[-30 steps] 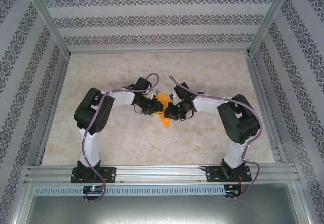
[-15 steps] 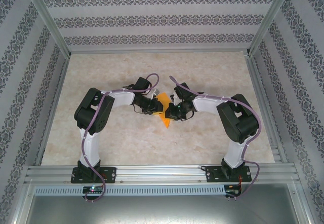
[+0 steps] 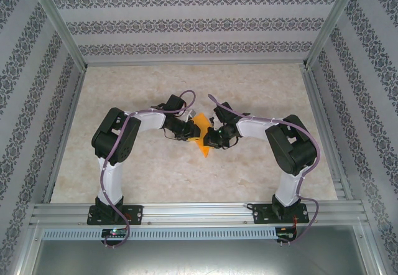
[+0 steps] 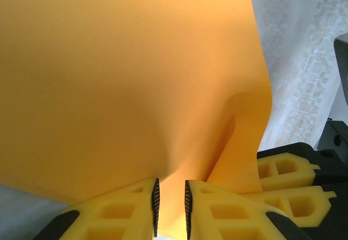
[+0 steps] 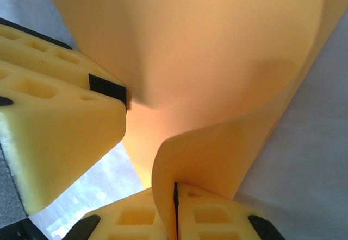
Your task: Fold a paper plane with a square sheet of paper (pick it up from the middle)
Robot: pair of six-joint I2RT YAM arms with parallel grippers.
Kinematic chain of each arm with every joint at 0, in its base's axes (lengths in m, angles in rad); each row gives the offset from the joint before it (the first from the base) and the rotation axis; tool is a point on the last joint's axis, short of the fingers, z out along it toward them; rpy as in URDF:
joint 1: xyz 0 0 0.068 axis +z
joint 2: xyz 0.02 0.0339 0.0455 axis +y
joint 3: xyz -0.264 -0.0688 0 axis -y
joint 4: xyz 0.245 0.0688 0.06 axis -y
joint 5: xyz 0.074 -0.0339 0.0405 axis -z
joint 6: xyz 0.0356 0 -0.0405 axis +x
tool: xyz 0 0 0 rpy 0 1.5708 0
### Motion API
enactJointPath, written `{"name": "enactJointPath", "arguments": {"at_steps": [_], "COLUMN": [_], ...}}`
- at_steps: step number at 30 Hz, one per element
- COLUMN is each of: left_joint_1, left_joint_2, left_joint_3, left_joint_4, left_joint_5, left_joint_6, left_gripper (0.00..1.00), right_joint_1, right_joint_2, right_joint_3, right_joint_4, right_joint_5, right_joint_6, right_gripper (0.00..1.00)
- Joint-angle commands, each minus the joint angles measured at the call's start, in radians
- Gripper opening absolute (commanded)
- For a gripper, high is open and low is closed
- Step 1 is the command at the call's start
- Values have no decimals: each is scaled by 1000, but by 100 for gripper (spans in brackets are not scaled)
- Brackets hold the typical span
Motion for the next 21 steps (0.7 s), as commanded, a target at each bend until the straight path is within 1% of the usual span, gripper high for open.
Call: {"name": "enactJointPath", "arguments": {"at_steps": [1, 21], "left_joint_1": [-4, -4], "left_joint_2": [35, 44], "left_joint_3": [18, 23], "left_joint_4": [-27, -26], "left_joint_5": [15, 26], "left_joint_6": [22, 22], "left_gripper": [23, 24], "right_joint_1": [-3, -1], "right_joint_2": [-6, 63], "right_joint_3": [8, 24], "right_joint_4": [24, -8], "right_joint_5": [6, 13], "right_joint_6": [5, -26], "right_gripper": [10, 12]}}
